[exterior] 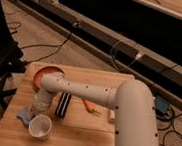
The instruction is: Wipe the white sponge on the table
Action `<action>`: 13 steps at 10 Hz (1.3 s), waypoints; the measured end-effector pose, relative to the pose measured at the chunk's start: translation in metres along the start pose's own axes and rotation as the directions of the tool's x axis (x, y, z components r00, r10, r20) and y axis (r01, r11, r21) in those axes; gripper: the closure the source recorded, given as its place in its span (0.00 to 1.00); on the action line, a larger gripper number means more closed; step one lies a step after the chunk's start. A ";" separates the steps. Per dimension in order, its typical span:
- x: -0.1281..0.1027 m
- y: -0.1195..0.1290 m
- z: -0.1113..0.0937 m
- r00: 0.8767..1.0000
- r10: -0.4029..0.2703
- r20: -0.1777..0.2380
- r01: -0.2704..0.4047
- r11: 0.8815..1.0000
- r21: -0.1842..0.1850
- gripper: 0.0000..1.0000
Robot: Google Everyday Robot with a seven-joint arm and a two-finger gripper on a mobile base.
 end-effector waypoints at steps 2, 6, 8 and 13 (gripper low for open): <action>0.019 0.014 -0.018 0.998 0.050 -0.031 -0.050 0.999 0.007 1.00; 0.061 -0.005 -0.051 0.996 0.023 -0.082 -0.022 1.000 0.013 1.00; 0.067 -0.037 -0.049 0.995 -0.043 -0.085 0.045 0.999 0.024 1.00; 0.021 -0.084 0.000 0.975 -0.222 -0.017 0.221 0.974 -0.058 1.00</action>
